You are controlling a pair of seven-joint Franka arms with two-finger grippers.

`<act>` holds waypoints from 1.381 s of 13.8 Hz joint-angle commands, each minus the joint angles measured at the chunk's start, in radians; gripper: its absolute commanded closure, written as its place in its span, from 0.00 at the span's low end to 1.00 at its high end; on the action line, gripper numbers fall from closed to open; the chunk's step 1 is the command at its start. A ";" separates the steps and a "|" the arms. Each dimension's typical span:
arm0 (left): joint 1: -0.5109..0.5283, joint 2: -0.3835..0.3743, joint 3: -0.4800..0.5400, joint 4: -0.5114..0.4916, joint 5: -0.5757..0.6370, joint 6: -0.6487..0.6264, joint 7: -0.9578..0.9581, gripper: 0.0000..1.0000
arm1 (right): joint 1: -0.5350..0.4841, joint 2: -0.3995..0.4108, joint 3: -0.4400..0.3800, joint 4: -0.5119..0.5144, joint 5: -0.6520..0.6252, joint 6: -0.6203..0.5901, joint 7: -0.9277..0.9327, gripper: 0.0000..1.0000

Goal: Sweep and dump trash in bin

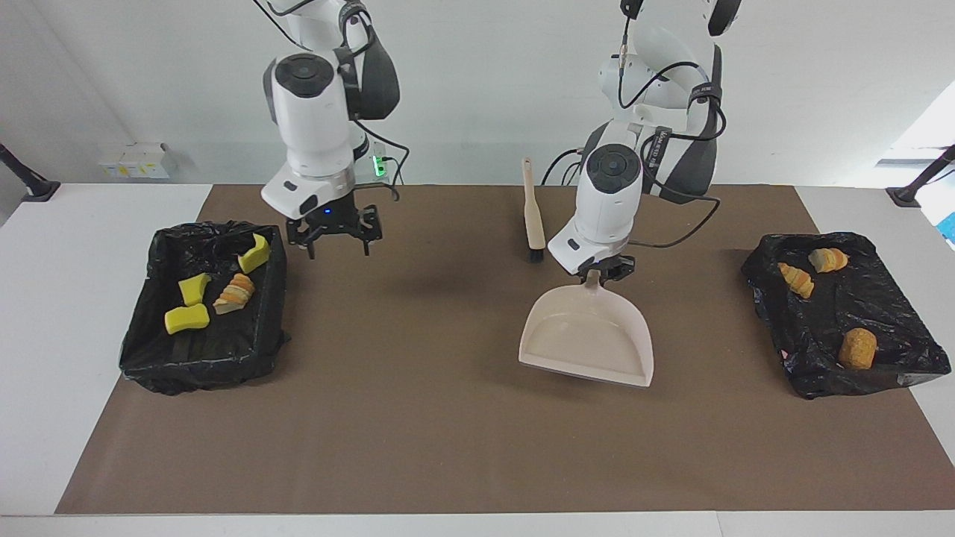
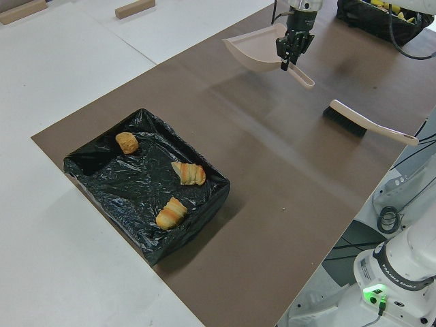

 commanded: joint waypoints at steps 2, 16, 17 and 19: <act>-0.065 0.037 0.019 0.021 -0.057 0.034 -0.045 1.00 | -0.063 0.011 0.014 0.083 0.005 -0.083 -0.053 0.00; -0.075 0.151 0.023 0.027 -0.119 0.161 -0.184 1.00 | -0.220 -0.090 0.003 0.169 0.147 -0.282 -0.128 0.00; -0.076 0.151 0.023 0.029 -0.116 0.161 -0.184 1.00 | -0.215 -0.090 0.005 0.167 0.149 -0.278 -0.125 0.00; -0.078 0.151 0.023 0.029 -0.111 0.158 -0.186 0.92 | -0.213 -0.088 0.012 0.169 0.160 -0.258 -0.128 0.00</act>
